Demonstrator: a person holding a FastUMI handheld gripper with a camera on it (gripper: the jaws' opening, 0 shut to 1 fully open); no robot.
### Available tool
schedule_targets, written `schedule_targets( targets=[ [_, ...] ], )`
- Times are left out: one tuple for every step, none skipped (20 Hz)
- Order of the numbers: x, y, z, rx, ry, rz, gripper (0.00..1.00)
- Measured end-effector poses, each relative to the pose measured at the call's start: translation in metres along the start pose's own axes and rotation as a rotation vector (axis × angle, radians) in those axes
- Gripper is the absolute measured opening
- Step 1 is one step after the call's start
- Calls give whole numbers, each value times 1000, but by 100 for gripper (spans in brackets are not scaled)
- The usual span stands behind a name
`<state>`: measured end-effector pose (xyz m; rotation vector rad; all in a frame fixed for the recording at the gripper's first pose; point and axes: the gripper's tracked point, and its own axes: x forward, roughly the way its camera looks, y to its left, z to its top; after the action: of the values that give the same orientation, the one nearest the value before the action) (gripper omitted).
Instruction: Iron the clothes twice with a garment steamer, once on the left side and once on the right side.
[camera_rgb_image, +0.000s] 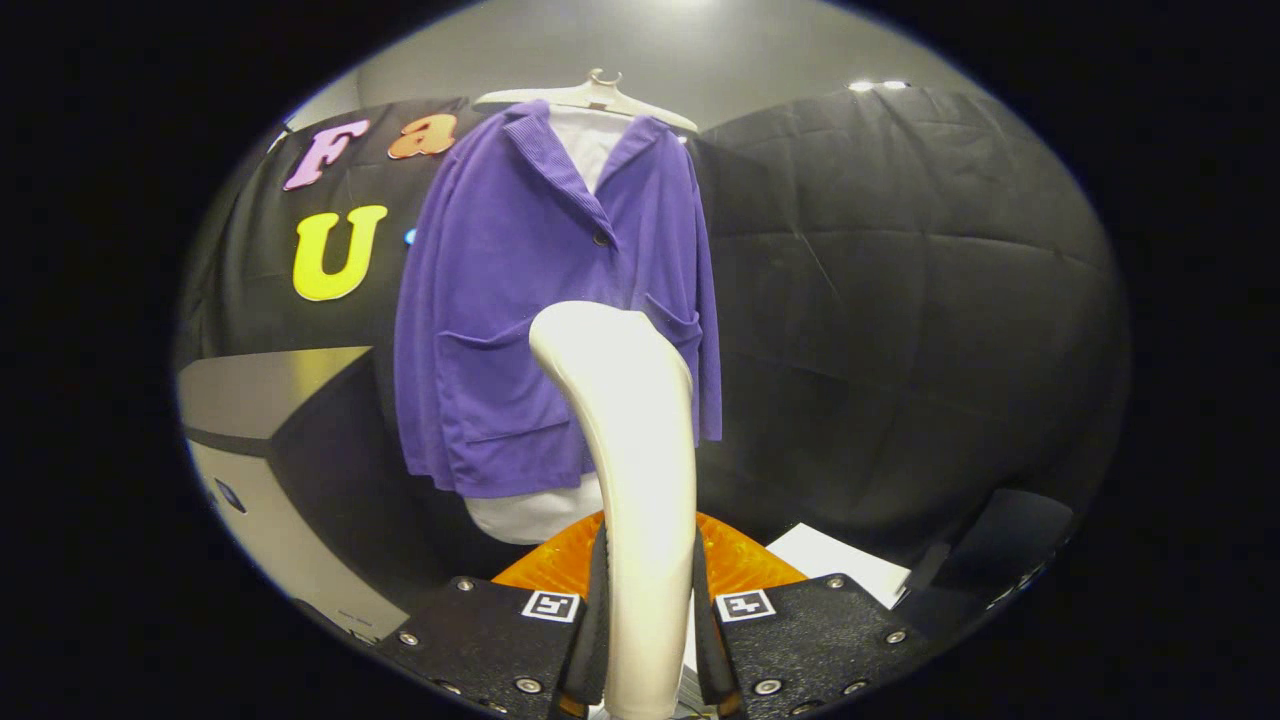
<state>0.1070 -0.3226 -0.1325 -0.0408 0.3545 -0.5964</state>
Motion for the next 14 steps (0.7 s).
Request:
schedule_targets(
  targets=[
    [-19, 5, 3, -9, -12, 14, 35],
    [-37, 12, 6, -20, -28, 29, 35],
    [-49, 26, 10, -35, -44, 43, 35],
    [-64, 34, 15, -49, -60, 58, 35],
    [-81, 33, 17, -59, -78, 75, 35],
    [-95, 41, 20, -66, -92, 91, 35],
    [-110, 48, 22, -75, -107, 105, 35],
    [-123, 55, 24, -85, -120, 115, 35],
    [-136, 61, 26, -97, -132, 126, 35],
    [-150, 67, 28, -103, -142, 134, 35],
    [-162, 72, 29, -105, -153, 142, 35],
    [-174, 79, 30, -102, -163, 150, 35],
    [-186, 86, 31, -99, -175, 157, 35],
    [-198, 92, 30, -98, -178, 166, 35]
  ],
)
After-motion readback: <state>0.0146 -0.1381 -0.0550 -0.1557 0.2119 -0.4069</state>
